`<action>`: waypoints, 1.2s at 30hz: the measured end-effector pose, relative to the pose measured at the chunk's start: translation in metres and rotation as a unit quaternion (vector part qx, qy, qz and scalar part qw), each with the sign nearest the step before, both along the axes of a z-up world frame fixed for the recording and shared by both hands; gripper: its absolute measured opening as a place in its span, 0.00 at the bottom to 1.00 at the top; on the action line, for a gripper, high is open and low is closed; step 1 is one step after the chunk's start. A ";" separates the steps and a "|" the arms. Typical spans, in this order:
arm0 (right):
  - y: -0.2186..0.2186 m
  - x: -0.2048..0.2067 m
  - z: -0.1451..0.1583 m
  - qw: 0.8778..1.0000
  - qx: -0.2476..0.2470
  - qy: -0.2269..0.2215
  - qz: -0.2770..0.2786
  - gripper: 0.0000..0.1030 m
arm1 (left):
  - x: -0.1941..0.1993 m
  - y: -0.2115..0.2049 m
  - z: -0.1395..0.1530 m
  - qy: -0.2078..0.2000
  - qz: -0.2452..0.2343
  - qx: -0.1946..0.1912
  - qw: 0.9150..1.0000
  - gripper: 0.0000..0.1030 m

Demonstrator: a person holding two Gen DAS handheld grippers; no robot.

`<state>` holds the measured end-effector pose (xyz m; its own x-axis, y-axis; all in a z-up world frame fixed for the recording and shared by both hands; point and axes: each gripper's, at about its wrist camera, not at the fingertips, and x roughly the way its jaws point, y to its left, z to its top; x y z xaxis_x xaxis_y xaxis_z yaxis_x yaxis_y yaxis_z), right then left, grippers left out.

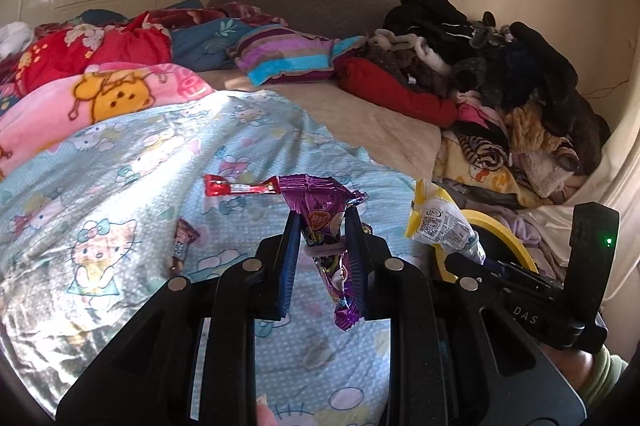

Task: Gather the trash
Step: 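Carry the purple wrapper with the left tool while the right tool carries the pouch to the bin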

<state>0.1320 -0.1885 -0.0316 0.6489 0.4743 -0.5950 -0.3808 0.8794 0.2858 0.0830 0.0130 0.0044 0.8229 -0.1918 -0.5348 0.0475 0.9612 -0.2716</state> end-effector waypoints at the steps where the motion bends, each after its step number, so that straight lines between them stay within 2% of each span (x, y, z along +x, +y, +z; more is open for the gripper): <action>1: -0.002 0.000 0.001 1.000 0.000 -0.001 -0.002 0.30 | 0.000 -0.003 0.001 -0.001 -0.003 0.000 1.000 0.16; 19: -0.062 -0.002 0.007 0.997 0.019 -0.003 -0.070 0.30 | 0.009 -0.060 0.005 -0.006 -0.065 0.010 0.998 0.16; 36: -0.129 -0.006 0.004 0.988 0.020 -0.004 -0.150 0.30 | 0.017 -0.115 0.003 -0.004 -0.126 0.020 0.992 0.16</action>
